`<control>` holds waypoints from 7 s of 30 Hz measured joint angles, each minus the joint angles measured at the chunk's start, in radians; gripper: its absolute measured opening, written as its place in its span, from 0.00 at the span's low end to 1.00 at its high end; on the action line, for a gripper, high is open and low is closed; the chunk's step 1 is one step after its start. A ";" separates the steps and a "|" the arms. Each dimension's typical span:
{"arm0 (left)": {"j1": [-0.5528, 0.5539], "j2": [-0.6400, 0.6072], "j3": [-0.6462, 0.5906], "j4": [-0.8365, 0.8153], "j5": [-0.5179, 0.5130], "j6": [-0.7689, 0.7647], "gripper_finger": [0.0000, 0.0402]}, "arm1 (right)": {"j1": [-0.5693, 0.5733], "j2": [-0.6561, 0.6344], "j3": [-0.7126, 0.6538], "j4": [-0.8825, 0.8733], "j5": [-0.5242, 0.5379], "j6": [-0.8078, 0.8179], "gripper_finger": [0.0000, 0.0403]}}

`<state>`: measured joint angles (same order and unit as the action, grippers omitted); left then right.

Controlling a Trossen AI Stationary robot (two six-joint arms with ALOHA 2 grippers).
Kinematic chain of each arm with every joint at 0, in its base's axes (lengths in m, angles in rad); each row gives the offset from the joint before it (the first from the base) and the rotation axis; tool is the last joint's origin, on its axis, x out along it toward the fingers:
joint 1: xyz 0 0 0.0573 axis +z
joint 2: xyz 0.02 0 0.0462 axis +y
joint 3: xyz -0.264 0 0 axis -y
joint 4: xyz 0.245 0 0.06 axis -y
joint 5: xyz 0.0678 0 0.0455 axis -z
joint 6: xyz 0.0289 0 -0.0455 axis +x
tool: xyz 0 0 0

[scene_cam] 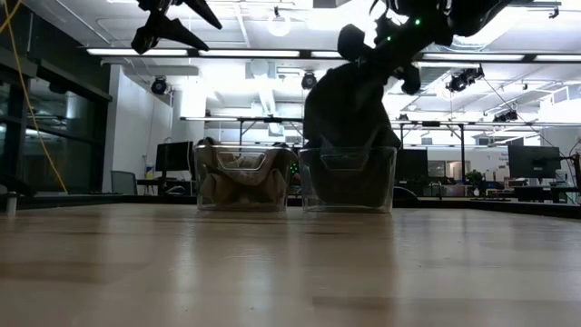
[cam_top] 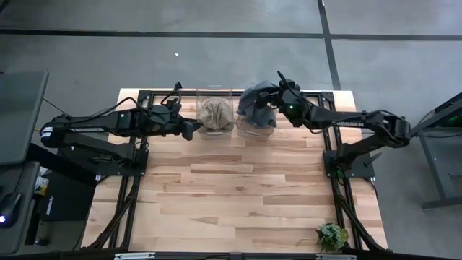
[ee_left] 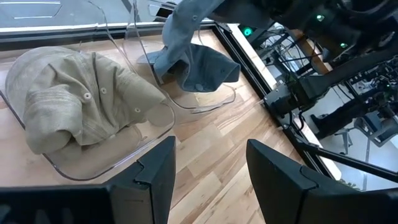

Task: Pick & Place hat
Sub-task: Put the blue cap into the right transparent bin

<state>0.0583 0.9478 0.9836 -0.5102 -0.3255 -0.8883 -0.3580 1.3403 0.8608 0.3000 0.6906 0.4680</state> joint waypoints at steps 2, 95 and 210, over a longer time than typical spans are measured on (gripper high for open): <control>0.000 0.000 0.000 0.000 0.000 0.000 0.44 | -0.007 0.014 0.000 -0.003 -0.010 0.014 0.00; 0.000 0.000 0.002 -0.065 0.019 -0.060 0.44 | -0.267 0.079 0.000 -0.414 -0.585 -0.912 0.00; 0.000 0.000 0.002 -0.143 0.102 -0.033 0.44 | -0.063 0.863 1.302 -1.559 -0.647 -0.177 0.00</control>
<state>0.0582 0.9478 0.9852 -0.6537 -0.2234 -0.9214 -0.4209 2.2038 2.1628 -1.2589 0.0432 0.2906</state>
